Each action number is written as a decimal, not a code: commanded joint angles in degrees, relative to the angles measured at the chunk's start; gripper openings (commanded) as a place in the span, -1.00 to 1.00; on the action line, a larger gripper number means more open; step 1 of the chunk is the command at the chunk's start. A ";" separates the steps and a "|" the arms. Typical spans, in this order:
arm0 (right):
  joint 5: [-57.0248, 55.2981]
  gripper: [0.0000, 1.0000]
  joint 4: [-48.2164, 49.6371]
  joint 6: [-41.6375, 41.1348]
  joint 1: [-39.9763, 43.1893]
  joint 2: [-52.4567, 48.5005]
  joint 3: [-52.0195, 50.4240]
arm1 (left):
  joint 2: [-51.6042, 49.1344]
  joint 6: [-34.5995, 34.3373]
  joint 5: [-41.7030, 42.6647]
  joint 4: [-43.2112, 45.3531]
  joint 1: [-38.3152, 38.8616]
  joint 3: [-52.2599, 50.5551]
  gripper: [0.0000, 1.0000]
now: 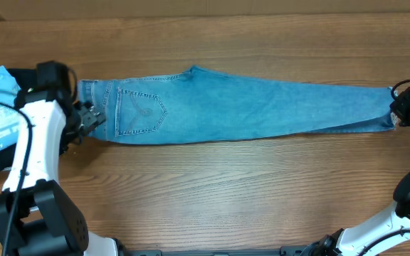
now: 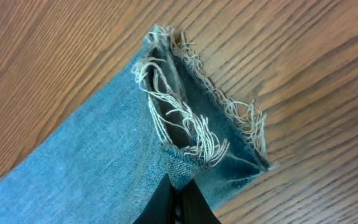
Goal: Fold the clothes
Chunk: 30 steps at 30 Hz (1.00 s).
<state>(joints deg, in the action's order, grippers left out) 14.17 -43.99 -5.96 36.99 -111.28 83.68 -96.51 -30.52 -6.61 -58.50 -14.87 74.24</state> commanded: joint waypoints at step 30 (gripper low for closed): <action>1.70 -0.93 22.75 -9.77 -6.49 9.29 1.92 | 10.12 6.97 2.69 51.56 -1.60 -4.74 -0.92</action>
<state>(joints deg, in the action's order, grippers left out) 18.15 -30.89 -9.89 33.76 -103.07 83.79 -80.55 -23.38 1.08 -20.14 -16.12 67.99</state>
